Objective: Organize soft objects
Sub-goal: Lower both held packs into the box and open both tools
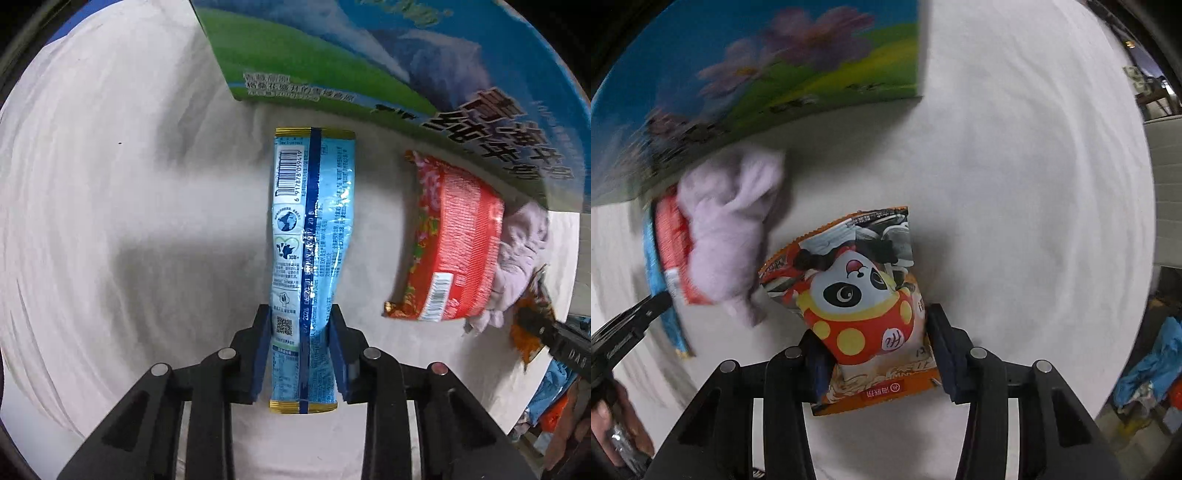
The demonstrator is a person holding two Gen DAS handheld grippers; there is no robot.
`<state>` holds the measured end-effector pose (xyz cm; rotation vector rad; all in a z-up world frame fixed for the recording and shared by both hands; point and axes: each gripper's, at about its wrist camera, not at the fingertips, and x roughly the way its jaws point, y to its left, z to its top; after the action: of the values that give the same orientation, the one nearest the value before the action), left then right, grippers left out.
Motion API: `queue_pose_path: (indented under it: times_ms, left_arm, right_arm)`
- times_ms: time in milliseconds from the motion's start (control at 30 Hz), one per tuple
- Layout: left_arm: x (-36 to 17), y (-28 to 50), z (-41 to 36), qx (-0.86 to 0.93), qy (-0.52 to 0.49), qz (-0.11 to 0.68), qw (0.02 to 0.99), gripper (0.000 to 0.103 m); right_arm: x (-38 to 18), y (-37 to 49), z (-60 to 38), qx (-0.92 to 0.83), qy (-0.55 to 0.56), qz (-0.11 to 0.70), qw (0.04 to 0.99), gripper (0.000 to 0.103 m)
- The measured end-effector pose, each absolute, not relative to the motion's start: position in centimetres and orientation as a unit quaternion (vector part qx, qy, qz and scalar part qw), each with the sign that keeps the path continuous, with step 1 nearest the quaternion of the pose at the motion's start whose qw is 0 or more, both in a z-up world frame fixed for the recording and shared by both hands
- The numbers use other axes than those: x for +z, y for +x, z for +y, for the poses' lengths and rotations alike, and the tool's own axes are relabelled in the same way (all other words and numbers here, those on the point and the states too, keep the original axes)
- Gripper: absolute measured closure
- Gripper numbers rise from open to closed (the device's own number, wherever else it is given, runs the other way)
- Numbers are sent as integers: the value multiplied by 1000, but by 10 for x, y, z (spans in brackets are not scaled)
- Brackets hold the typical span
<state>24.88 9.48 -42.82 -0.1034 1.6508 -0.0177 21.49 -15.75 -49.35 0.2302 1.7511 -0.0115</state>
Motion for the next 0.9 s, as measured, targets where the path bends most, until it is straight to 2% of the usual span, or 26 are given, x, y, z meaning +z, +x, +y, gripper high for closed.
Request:
queue_pose_path:
  times_ms: [300, 500, 900]
  left_arm:
    - [-370, 218, 90, -40, -42, 704, 708, 76]
    - [-313, 204, 75, -66, -41, 671, 737, 76]
    - [-210, 211, 48, -132, -46, 596, 791, 76]
  right_arm:
    - [-457, 170, -136, 21, 130, 747, 652, 55]
    - [-402, 152, -130, 39, 169, 712, 680, 55]
    - [-289, 184, -122, 76, 173, 647, 739, 55]
